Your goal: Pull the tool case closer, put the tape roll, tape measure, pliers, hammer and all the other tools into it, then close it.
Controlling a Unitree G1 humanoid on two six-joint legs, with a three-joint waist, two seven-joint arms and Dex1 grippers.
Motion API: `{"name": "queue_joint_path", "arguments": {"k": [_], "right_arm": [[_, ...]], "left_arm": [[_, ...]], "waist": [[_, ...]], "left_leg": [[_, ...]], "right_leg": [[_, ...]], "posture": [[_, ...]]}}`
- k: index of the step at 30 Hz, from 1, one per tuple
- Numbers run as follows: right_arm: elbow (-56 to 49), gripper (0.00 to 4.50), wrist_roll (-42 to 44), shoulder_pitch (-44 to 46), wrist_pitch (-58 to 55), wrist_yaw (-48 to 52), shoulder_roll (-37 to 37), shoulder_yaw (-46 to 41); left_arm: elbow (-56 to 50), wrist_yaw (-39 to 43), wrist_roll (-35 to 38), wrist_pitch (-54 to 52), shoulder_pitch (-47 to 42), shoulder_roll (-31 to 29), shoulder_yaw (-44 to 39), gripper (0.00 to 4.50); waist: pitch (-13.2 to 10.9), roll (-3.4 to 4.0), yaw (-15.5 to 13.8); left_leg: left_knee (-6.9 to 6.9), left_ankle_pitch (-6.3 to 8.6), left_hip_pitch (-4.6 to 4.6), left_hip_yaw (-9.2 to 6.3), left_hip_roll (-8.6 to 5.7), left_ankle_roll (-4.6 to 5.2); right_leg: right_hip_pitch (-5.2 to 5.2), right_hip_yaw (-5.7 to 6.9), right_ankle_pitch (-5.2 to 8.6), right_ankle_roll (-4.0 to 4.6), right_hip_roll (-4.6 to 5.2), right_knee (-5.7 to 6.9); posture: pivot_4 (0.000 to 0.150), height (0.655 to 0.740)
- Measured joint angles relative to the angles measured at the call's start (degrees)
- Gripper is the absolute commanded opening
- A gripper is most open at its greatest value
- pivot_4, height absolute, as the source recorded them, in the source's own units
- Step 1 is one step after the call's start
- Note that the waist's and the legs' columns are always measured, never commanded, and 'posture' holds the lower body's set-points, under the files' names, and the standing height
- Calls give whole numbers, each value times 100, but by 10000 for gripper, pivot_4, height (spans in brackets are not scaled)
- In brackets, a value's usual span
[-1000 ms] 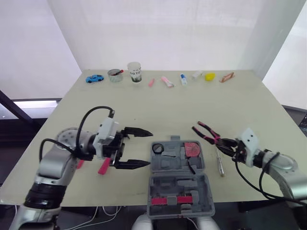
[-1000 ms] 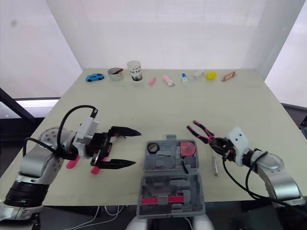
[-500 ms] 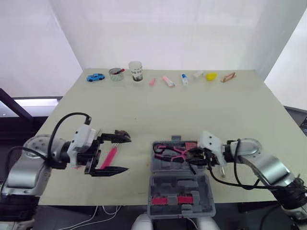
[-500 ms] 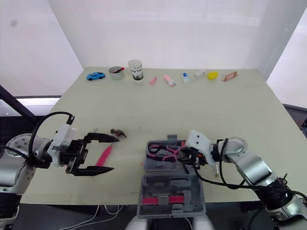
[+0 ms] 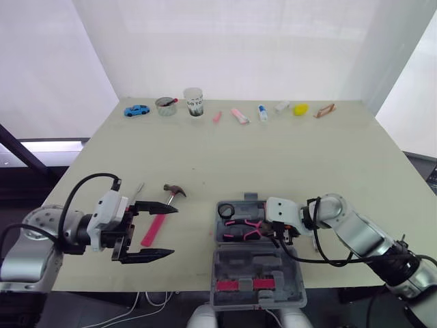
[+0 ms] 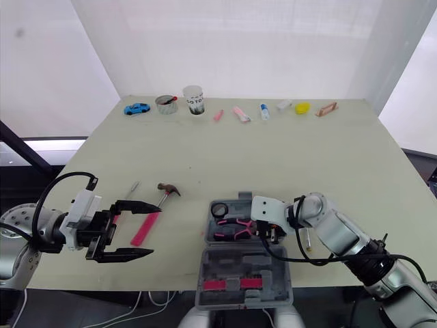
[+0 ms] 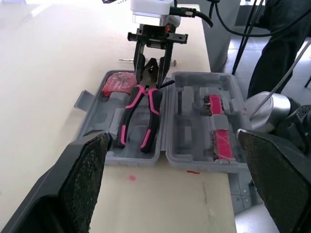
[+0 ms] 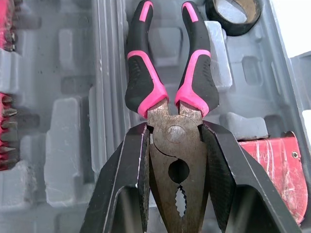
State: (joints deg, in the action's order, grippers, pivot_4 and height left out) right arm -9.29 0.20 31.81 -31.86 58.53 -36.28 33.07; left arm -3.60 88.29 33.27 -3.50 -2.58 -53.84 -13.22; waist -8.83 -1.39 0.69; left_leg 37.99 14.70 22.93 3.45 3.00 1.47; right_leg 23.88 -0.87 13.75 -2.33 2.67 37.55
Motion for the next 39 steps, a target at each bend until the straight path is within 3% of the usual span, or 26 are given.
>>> {"name": "queue_joint_path", "arguments": {"k": [24,26,27,31,32,39], "right_arm": [[1026,10120,-627,511,830,499,676,142],[1046,20236,-641,511,919,506,701,140],[1047,22596,-646,510,948,512,716,141],[1048,42444,-673,509,1060,496,755,142],[1048,44615,-675,509,1067,493,755,142],[1027,44615,-447,358,960,569,739,-119]], "left_arm": [[388,12,-46,134,-374,71,202,45000],[388,12,-46,128,-387,85,207,45000],[388,12,-46,128,-390,91,208,45000],[388,7,-47,119,-397,156,252,45000],[388,7,-47,118,-397,157,252,45000],[389,6,-47,114,-410,161,252,45000]], "waist": [[-3,-1,31],[-3,-1,32],[-3,-1,32],[-5,0,14],[-5,-1,13],[-6,-1,8]], "left_leg": [[30,1,-4,6,15,0],[30,0,-4,6,15,0],[30,0,-4,6,15,0],[31,1,-2,7,15,0],[31,1,-2,8,14,0],[31,1,-2,7,14,0]], "right_leg": [[6,-3,10,19,-9,36],[6,-3,10,19,-9,36],[6,-3,10,19,-9,36],[6,-4,10,19,-8,35],[6,-4,10,19,-8,35],[5,-4,10,19,-8,35]], "posture": [[1500,7400],[1500,7400],[1500,7400],[1500,7400],[1500,7400],[1500,7400]]}}
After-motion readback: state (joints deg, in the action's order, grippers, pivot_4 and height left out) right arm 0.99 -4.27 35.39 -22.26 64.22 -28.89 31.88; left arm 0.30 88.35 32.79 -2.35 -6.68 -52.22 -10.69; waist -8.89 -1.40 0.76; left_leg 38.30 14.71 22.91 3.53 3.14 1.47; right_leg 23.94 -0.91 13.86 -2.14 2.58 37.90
